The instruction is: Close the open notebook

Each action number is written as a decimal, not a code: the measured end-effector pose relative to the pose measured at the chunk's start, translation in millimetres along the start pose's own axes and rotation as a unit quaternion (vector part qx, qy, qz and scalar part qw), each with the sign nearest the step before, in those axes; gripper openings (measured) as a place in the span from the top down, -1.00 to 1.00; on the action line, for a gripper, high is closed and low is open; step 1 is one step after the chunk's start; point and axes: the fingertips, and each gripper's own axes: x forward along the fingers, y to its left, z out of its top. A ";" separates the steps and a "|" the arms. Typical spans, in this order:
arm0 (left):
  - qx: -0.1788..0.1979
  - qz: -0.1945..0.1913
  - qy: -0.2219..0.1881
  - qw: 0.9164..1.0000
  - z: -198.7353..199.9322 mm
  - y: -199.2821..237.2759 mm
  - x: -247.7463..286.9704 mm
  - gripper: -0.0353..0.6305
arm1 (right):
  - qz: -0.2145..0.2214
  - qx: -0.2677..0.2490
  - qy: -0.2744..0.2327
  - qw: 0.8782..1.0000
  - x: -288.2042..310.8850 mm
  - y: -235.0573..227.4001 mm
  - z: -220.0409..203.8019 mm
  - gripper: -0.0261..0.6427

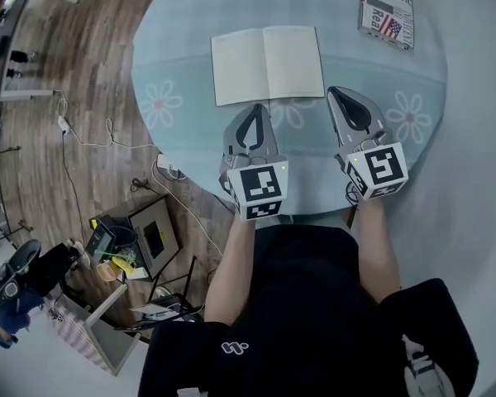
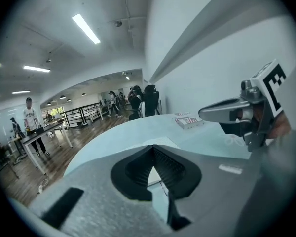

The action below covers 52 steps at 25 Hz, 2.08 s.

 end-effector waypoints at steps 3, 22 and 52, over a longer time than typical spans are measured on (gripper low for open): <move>0.034 -0.009 0.047 0.998 -21.1 -9.6 22.1 0.88 | -0.005 0.015 -0.003 1.000 1.5 -7.3 -3.4 0.88; 0.444 -0.107 0.194 0.868 -101.5 -68.0 112.0 0.44 | -0.066 0.099 0.005 0.993 -10.4 -59.5 -47.2 0.88; 0.139 -0.003 0.185 0.973 -95.3 -30.3 97.3 0.82 | -0.056 0.101 0.008 0.993 -13.7 -54.6 -45.9 0.88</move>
